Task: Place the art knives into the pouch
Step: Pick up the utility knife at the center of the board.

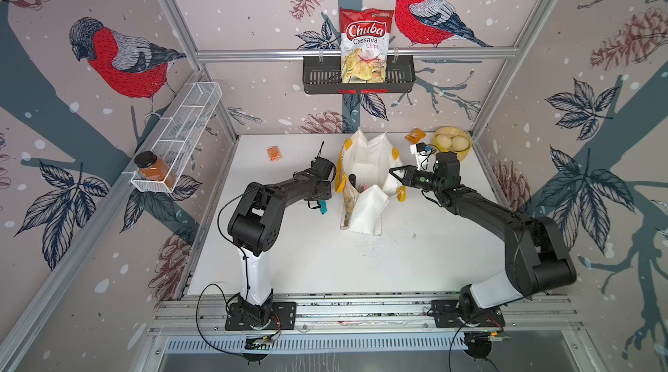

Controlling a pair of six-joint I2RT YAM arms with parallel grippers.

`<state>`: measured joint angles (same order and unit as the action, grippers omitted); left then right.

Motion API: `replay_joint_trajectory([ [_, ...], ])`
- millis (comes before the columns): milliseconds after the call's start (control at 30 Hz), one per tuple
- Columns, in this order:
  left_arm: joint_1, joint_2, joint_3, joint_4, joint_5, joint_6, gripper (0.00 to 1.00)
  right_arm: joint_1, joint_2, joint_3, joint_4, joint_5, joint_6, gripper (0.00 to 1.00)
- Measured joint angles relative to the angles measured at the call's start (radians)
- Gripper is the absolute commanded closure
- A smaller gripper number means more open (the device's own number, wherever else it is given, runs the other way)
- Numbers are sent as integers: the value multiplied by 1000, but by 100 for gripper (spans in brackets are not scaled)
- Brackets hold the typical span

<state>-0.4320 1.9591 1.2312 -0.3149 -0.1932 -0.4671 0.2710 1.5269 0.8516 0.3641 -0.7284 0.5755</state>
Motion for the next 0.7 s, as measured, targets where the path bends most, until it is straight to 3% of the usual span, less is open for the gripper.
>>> replay_joint_trajectory([
  [367, -9, 5, -30, 67, -68, 0, 71, 0, 0, -2, 2, 0, 3, 100],
  [700, -8, -51, -87, 60, -38, 3, 73, 0, 12, -3, 17, -1, 3, 100],
])
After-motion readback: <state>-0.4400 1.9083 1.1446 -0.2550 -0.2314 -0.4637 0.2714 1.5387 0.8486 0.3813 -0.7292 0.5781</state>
